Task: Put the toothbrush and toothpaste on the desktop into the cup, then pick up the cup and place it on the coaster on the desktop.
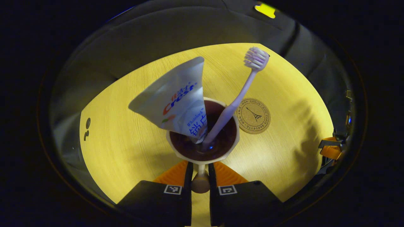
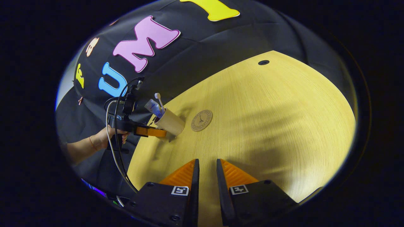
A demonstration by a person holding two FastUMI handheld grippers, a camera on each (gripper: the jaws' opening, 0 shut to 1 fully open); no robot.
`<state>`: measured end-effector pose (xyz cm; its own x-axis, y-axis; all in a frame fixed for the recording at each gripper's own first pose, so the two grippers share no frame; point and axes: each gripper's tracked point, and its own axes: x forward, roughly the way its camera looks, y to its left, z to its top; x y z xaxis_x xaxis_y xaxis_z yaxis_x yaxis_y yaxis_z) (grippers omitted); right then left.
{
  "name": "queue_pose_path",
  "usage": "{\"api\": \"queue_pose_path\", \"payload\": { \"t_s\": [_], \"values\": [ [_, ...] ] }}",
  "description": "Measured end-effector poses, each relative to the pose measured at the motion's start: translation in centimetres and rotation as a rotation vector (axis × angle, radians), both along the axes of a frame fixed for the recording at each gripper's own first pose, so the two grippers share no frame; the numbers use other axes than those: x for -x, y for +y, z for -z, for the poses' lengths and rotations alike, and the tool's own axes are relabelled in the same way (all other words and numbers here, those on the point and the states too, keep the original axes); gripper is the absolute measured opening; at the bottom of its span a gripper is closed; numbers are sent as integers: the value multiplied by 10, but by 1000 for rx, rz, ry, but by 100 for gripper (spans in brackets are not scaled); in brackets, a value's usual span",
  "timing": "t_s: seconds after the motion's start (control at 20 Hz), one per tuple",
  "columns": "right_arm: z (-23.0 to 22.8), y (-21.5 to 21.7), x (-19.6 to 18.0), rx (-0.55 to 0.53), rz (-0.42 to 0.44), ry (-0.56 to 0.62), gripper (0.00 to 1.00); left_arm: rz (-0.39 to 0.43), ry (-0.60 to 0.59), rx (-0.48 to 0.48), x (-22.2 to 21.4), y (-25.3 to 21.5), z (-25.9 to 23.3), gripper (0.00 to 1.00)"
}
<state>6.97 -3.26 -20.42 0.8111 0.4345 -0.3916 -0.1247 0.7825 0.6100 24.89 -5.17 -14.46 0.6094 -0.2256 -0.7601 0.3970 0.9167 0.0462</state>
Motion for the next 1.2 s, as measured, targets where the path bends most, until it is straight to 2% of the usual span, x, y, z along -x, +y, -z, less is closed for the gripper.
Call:
{"api": "queue_pose_path", "payload": {
  "t_s": [0.4, 0.5, 0.55, 0.6, 0.9, 1.2],
  "values": [
    [-3, 5, 4, 5, -13, -2, 33, -16, -66, 67, -1, -3, -9, 22],
    [-3, 3, 5, 4, -13, -1, 33, -12, -89, 61, -1, -4, -15, 22],
    [-4, 2, 4, 2, -12, 0, 33, -8, -91, 52, 0, -4, -17, 27],
    [-5, 2, 4, -1, -10, -3, 33, 1, -97, 41, 2, -6, -20, 22],
    [-9, -5, 8, 2, 5, -15, 33, 115, -121, 11, 8, -50, -34, 22],
    [-10, -19, 14, 2, 40, -20, 33, 176, -119, -8, 5, -84, -35, 22]
  ]
}}
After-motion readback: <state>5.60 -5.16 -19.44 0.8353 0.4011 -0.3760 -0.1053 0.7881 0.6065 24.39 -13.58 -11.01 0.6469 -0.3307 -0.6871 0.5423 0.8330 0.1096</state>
